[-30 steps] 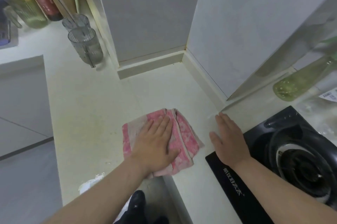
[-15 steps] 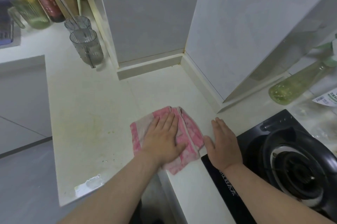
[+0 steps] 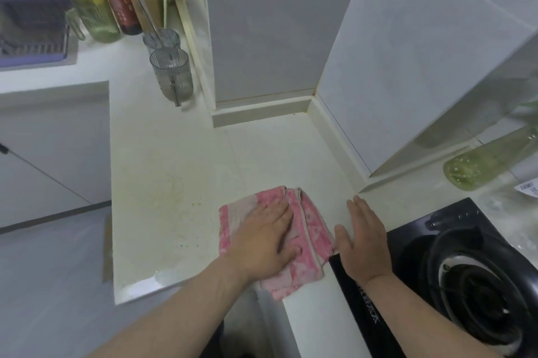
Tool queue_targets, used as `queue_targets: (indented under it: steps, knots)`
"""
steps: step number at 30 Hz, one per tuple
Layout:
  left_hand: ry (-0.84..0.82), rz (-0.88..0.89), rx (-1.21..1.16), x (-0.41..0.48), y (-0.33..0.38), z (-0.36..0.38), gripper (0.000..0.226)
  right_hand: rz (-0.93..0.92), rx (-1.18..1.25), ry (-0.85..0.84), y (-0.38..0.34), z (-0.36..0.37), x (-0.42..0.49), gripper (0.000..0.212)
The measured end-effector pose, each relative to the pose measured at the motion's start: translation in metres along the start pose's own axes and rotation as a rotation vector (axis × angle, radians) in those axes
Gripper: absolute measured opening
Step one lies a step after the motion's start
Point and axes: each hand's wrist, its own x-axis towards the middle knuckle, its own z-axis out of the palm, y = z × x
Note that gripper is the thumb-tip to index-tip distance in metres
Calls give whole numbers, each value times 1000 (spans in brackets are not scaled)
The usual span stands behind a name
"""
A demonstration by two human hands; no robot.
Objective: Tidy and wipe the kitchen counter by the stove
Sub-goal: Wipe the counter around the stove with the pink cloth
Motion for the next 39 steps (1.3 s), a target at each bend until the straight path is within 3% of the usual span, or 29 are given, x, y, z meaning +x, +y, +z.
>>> queue_targets:
  steps: [3,6,8,10,13,16,19,26,36,37,39]
  knots:
    - [212,-40,-230,-45,-24,-19,66,-200,27,70,-34,2,1,58]
    - [483,-359,-433,-106,-59,-32,51,-406,-69,-46,-83,17,2,59]
    - [635,-614,-595,-139,-88,-36,34,-407,-193,-150,-109,30,4,66]
    - [679,-765,-569,-158,-117,-37,37,-280,-216,-181,-121,43,5,72]
    - [516,-791,-500,-169,-139,-42,57,-45,-226,-211,-125,59,1,86]
    - [334,-701,-617,-174,-156,-44,74,17,-278,-228,-132,68,1,90]
    - [307,-654,-721,-182,-176,-41,73,36,-302,-267,-145,73,7,89]
    - [237,-607,-850,-186,-200,-41,74,-177,-344,-285,-172,88,41,98]
    - [5,-586,-668,-179,-225,-57,123,-305,-389,-258,-188,93,108,97]
    - [-20,-576,-710,-179,-229,-54,121,-314,-393,-249,-188,94,111,96]
    - [24,-520,-981,-180,-235,-49,94,-328,-391,-240,-187,96,114,95]
